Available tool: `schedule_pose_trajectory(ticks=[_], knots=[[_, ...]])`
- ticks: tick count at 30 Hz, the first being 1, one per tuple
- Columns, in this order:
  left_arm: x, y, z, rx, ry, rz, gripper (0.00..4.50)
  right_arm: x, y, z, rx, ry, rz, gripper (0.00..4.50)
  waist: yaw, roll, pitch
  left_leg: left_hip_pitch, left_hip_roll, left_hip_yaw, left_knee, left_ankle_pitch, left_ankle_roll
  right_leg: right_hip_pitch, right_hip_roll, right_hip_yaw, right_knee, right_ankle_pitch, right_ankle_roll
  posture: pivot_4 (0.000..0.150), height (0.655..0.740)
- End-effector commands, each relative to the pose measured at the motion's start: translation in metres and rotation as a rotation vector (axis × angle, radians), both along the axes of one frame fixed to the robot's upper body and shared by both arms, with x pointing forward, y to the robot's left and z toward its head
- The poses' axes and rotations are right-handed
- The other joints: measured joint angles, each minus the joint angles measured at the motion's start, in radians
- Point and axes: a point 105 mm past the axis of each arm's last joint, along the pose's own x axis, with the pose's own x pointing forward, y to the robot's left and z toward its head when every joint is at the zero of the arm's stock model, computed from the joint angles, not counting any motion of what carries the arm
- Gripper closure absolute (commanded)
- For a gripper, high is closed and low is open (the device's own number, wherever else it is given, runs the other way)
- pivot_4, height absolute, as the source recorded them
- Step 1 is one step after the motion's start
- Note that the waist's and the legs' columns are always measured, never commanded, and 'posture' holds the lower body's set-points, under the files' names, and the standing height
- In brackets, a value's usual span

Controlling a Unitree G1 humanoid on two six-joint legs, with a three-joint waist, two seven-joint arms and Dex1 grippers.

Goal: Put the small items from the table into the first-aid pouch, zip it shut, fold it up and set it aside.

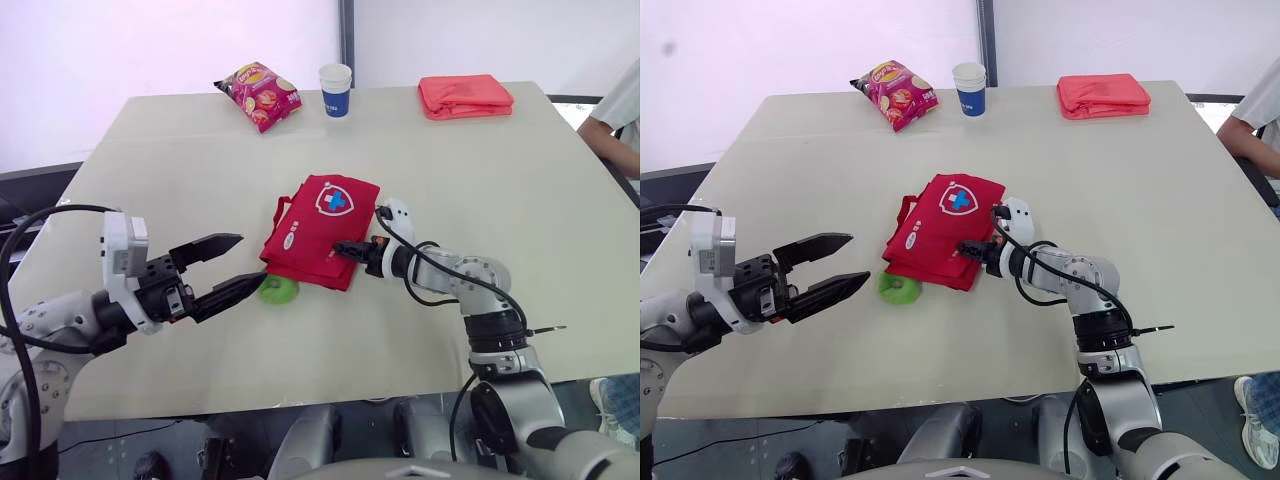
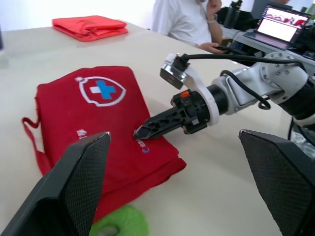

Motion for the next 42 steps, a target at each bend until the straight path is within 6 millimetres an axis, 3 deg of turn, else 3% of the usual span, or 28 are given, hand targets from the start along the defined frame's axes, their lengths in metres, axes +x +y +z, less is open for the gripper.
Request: schedule_pose_trajectory(ticks=[1, 3, 5, 7, 13, 18, 22, 25, 29, 33, 36, 39, 42], knots=[[-0.001, -0.009, 0.004, -0.012, -0.052, -0.007, 0.00, 0.003, -0.002, 0.017, 0.031, -0.027, 0.011, 3.79, 0.000, 0.000, 0.000, 0.000, 0.000, 0.000, 0.000, 0.000, 0.000, 0.000, 0.000, 0.000, 0.000, 0.000, 0.000, 0.150, 0.7400], [0.000, -0.013, 0.001, -0.025, -0.053, -0.011, 0.00, 0.004, -0.006, 0.020, 0.029, -0.033, 0.014, 4.49, 0.001, 0.000, 0.000, 0.000, 0.000, 0.000, 0.000, 0.000, 0.000, 0.000, 0.000, 0.000, 0.000, 0.000, 0.000, 0.150, 0.7400], [0.003, -0.018, 0.000, -0.040, -0.056, -0.023, 0.00, 0.006, -0.016, 0.025, 0.010, -0.051, 0.018, 4.49, 0.003, 0.001, 0.000, 0.000, 0.000, 0.000, 0.000, 0.000, 0.000, 0.000, 0.000, 0.000, 0.000, 0.000, 0.000, 0.150, 0.7400], [0.007, -0.026, -0.001, -0.059, -0.061, -0.041, 0.00, 0.008, -0.039, 0.035, -0.042, -0.099, 0.043, 4.49, 0.010, 0.001, 0.001, -0.001, -0.001, 0.000, 0.000, 0.000, 0.000, 0.000, 0.001, -0.001, 0.000, 0.000, 0.000, 0.150, 0.7400], [0.018, -0.049, -0.004, -0.106, -0.065, -0.126, 0.00, 0.003, -0.128, 0.062, -0.315, -0.197, 0.161, 4.49, 0.028, 0.006, 0.004, -0.003, -0.002, 0.000, 0.003, -0.001, 0.002, 0.002, 0.000, -0.003, -0.001, 0.000, 0.000, 0.150, 0.7400], [0.028, -0.071, -0.005, -0.150, -0.079, -0.202, 0.00, 0.009, -0.209, 0.084, -0.639, -0.290, 0.213, 4.49, 0.023, 0.008, 0.006, -0.002, -0.001, 0.002, 0.003, -0.003, 0.006, 0.002, 0.001, -0.003, -0.002, 0.000, 0.001, 0.150, 0.7400], [0.036, -0.084, -0.002, -0.173, -0.103, -0.253, 0.00, 0.007, -0.272, 0.088, -0.941, -0.269, 0.309, 4.49, 0.018, 0.007, 0.008, -0.002, 0.000, 0.004, 0.003, -0.002, 0.004, 0.002, 0.002, -0.001, -0.002, 0.000, 0.001, 0.150, 0.7400], [0.039, -0.089, 0.001, -0.186, -0.119, -0.275, 0.00, 0.009, -0.291, 0.093, -0.989, -0.225, 0.346, 4.49, 0.014, 0.007, 0.009, -0.002, 0.000, 0.005, 0.003, -0.001, 0.002, 0.002, 0.002, 0.000, -0.002, 0.000, 0.001, 0.150, 0.7400], [0.040, -0.094, 0.003, -0.191, -0.132, -0.296, 0.00, 0.014, -0.311, 0.078, -1.075, -0.131, 0.381, 4.49, 0.011, 0.005, 0.010, -0.002, 0.000, 0.004, 0.003, -0.001, 0.002, 0.002, 0.002, 0.000, -0.003, 0.000, 0.001, 0.150, 0.7400], [0.040, -0.099, 0.002, -0.185, -0.143, -0.313, 0.00, 0.027, -0.316, 0.066, -1.121, -0.128, 0.343, 4.49, 0.011, 0.004, 0.011, -0.002, 0.000, 0.004, 0.003, -0.001, 0.001, 0.002, -0.002, 0.000, -0.002, 0.000, 0.001, 0.150, 0.7400], [0.039, -0.102, 0.002, -0.182, -0.149, -0.325, 0.00, 0.032, -0.321, 0.064, -1.138, -0.162, 0.291, 3.23, 0.021, 0.004, 0.011, -0.002, 0.000, 0.003, 0.003, -0.001, 0.001, 0.002, -0.003, -0.001, -0.002, 0.000, 0.000, 0.150, 0.7400], [0.037, -0.102, 0.000, -0.181, -0.145, -0.337, 0.00, 0.038, -0.323, 0.083, -1.123, -0.246, 0.205, 1.86, 0.025, 0.004, 0.011, -0.002, -0.001, 0.004, 0.003, -0.001, 0.001, 0.001, -0.003, 0.000, -0.002, 0.000, 0.000, 0.150, 0.7400], [0.034, -0.102, 0.000, -0.182, -0.148, -0.354, 0.00, 0.030, -0.335, 0.104, -1.130, -0.296, 0.141, 0.56, 0.027, 0.005, 0.011, -0.002, 0.000, 0.004, 0.003, -0.001, 0.001, 0.001, -0.003, 0.000, -0.001, 0.000, 0.000, 0.150, 0.7400]])
